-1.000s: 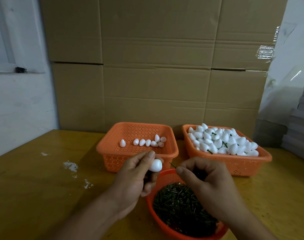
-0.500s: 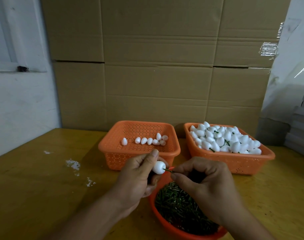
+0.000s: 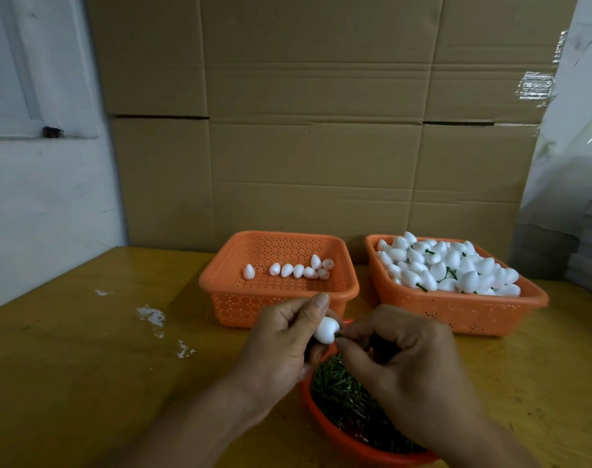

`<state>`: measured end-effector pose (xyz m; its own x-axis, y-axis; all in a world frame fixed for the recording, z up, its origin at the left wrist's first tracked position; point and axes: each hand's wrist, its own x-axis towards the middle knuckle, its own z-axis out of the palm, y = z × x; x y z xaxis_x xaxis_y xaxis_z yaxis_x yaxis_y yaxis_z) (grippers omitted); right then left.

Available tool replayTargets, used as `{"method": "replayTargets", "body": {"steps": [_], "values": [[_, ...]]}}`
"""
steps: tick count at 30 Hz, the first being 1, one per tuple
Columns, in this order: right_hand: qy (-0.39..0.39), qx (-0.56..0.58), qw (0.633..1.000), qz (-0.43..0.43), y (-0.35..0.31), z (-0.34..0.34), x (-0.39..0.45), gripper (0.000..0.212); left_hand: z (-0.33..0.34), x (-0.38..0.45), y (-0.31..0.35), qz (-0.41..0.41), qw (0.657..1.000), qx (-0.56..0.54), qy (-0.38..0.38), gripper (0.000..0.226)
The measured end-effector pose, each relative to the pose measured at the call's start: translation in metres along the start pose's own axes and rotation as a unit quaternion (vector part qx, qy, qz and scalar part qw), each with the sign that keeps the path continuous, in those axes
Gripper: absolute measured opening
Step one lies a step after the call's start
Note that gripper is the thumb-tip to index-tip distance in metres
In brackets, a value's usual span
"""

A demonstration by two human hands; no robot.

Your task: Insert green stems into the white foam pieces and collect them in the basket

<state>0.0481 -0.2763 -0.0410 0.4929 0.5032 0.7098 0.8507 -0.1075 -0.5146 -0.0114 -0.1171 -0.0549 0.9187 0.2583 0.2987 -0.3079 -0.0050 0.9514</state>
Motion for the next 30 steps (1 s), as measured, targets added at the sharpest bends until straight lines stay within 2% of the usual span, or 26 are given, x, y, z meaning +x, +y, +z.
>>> {"method": "replayTargets", "body": {"steps": [6,12,22,27,30], "values": [[0.013,-0.006,1.0,0.009,0.004,0.002,0.0,0.018,-0.004,0.0,0.001,-0.007,1.0,-0.01,-0.008,0.051],[0.049,0.037,0.998,0.035,0.006,0.003,0.0,0.012,-0.009,0.0,0.001,0.008,0.995,-0.06,-0.075,0.037],[0.053,0.058,0.997,0.021,0.007,0.008,-0.004,0.013,-0.004,-0.003,-0.001,0.068,0.996,0.026,-0.05,0.025],[0.046,0.084,0.995,0.015,0.007,0.011,-0.004,0.016,-0.001,-0.003,-0.002,0.077,0.996,0.03,-0.037,0.031],[0.04,0.093,0.995,0.006,0.008,0.007,-0.003,0.01,0.0,-0.002,-0.001,0.075,0.996,0.033,-0.035,0.034]]}}
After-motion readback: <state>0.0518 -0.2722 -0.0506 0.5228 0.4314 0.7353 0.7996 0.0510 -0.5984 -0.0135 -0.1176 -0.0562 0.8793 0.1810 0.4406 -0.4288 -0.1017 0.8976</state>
